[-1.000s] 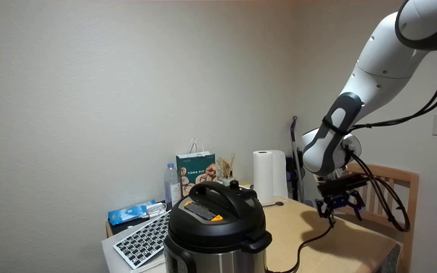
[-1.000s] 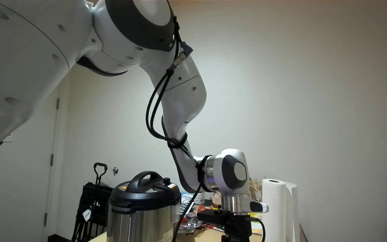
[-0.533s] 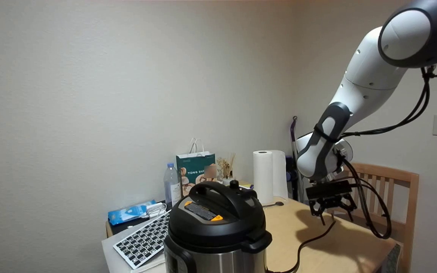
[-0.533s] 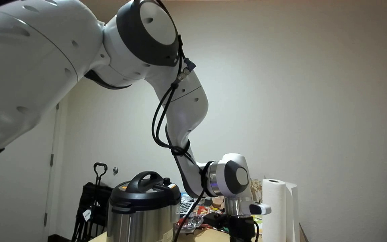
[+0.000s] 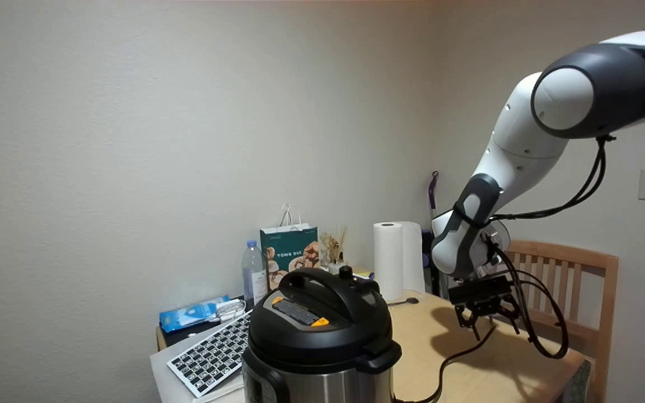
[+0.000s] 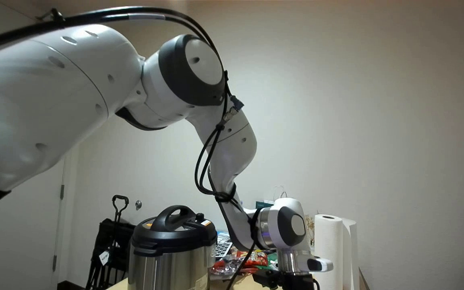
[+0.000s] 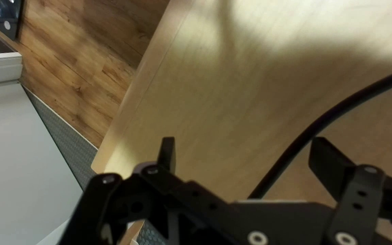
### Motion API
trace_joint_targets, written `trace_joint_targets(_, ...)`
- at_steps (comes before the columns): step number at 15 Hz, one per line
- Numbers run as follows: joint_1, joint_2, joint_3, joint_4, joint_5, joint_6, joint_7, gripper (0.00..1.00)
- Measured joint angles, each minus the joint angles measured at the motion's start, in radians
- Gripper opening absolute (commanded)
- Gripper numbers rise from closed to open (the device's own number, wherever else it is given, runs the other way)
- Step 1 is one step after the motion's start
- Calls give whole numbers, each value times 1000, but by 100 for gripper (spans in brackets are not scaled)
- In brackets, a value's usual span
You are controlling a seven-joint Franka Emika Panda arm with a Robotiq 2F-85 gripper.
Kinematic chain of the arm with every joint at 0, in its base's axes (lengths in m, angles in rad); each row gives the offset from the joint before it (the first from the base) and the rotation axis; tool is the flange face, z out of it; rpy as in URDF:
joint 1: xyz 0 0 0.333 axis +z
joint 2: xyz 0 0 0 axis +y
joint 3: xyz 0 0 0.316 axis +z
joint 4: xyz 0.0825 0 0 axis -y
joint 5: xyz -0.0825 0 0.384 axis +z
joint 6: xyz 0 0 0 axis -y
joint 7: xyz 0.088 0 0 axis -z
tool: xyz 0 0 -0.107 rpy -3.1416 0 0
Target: Put the cable over the cooker.
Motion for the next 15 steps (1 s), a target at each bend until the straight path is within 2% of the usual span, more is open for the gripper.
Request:
trace_joint_targets(3, 0, 74, -7, 86, 3, -5, 4, 100)
trace_joint_targets(4, 0, 91, -7, 108, 5, -5, 4, 75)
trace_joint_targets(5, 0, 104, -7, 126, 8, -7, 4, 74)
trace_joint_targets(15, -4, 150, 3, 213, 36, -60, 0, 9)
